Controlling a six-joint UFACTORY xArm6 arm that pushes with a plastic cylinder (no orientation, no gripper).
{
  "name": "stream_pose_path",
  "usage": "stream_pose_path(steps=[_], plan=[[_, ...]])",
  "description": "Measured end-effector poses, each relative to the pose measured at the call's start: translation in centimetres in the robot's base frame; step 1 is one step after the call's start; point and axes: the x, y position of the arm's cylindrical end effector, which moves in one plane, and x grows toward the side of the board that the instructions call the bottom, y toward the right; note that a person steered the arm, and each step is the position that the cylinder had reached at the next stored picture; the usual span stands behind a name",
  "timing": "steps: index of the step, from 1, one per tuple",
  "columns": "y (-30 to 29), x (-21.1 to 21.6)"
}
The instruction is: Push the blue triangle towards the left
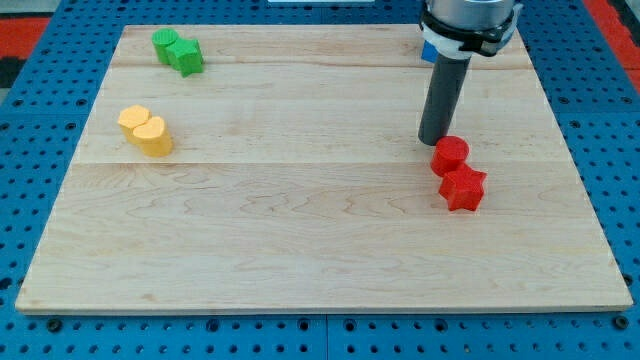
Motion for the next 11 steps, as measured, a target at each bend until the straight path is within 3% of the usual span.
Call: stream_pose_path(steps=[3,6,8,11], plan=[[1.4,-0.7],[8.6,-14.1],[8.7,-21.8],[1.4,-21.8]])
